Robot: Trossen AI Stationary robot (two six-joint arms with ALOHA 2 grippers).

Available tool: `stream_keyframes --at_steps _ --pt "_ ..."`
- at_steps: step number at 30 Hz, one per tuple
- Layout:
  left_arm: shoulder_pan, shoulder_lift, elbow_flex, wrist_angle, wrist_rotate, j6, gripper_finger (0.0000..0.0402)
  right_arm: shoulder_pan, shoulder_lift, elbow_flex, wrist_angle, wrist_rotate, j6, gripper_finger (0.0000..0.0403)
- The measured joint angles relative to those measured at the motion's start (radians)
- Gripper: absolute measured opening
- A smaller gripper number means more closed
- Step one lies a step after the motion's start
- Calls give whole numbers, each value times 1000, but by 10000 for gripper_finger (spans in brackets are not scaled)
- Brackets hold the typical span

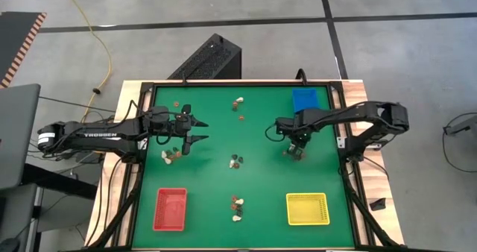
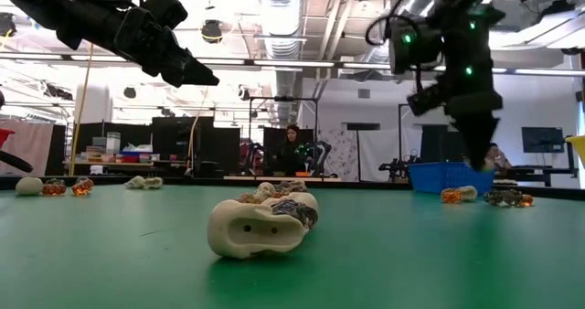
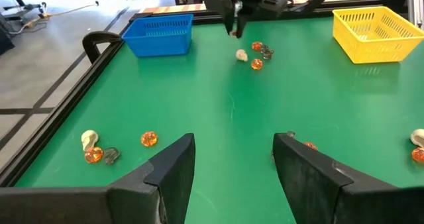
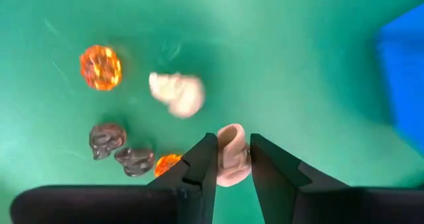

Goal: Sort Halloween decoration
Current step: Put the white skull toy into the blue bin, then put the black skull toy into the yellow bin

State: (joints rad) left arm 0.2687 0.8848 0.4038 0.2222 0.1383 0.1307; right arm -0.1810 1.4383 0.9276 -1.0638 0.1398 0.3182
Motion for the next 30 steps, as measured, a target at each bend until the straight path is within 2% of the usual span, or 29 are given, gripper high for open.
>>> stream_keyframes --at_steps 5,9,14,19,24,30 --pt "0 0 0 0 0 0 194 -55 -33 105 -72 98 -41 115" --pt "0 0 0 0 0 0 194 -143 -39 170 -86 171 -108 115" --pt "0 0 0 0 0 -12 194 -310 -24 183 -33 175 -210 115" --pt "0 0 0 -2 0 -13 194 -466 9 183 -29 174 -232 122" --pt "0 0 0 -6 0 -14 194 -552 21 183 -12 173 -248 146" --pt "0 0 0 -7 -4 -13 194 -561 21 183 -3 173 -274 203"
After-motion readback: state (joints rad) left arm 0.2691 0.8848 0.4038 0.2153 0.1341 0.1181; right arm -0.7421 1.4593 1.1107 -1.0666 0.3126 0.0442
